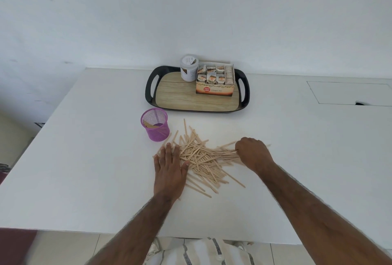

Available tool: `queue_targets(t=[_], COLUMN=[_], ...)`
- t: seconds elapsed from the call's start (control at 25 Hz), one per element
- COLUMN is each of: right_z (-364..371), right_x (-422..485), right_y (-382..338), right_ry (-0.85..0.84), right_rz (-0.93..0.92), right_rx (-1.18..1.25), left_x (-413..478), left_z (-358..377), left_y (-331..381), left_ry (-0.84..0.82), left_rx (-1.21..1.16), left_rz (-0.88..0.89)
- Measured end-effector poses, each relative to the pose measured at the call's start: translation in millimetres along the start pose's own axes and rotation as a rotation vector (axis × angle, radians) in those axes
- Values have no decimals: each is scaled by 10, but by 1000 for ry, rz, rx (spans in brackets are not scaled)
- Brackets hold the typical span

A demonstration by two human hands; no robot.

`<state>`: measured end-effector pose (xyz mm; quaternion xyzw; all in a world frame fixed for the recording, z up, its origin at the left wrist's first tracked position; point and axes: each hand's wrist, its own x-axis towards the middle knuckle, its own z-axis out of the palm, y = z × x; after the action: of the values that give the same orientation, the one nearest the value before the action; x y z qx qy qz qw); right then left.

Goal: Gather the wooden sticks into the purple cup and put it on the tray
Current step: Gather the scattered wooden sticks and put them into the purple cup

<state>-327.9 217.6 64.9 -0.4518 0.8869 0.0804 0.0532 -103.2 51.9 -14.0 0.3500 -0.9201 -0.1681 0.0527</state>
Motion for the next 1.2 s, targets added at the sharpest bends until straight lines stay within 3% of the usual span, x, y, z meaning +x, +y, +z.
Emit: queue_targets(t=[0.2, 0.36, 0.44, 0.6, 0.68, 0.92, 1.2], right_z=[-151, -308, -373, -417, -372, -278, -272], right_x=[-1, -4, 28, 100, 136, 265, 349], right_y=[202, 254, 181, -130, -270, -506, -690], right_ry=[34, 80, 62, 15, -14, -36, -33], right_rz=[99, 127, 79, -61, -97, -89, -279], right_rx=[175, 364, 439, 453, 449, 558, 318], left_x=[39, 103, 218, 558, 634, 700, 679], left_z=[-53, -311, -439, -543, -512, -544, -543], left_y=[61, 365, 598, 854, 862, 759, 736], left_ry=[80, 213, 167, -69, -22, 128, 139], left_rx=[-90, -526, -856, -1506, -1688, -2032, -1962], left_rz=[5, 68, -52, -470, -565, -854, -804])
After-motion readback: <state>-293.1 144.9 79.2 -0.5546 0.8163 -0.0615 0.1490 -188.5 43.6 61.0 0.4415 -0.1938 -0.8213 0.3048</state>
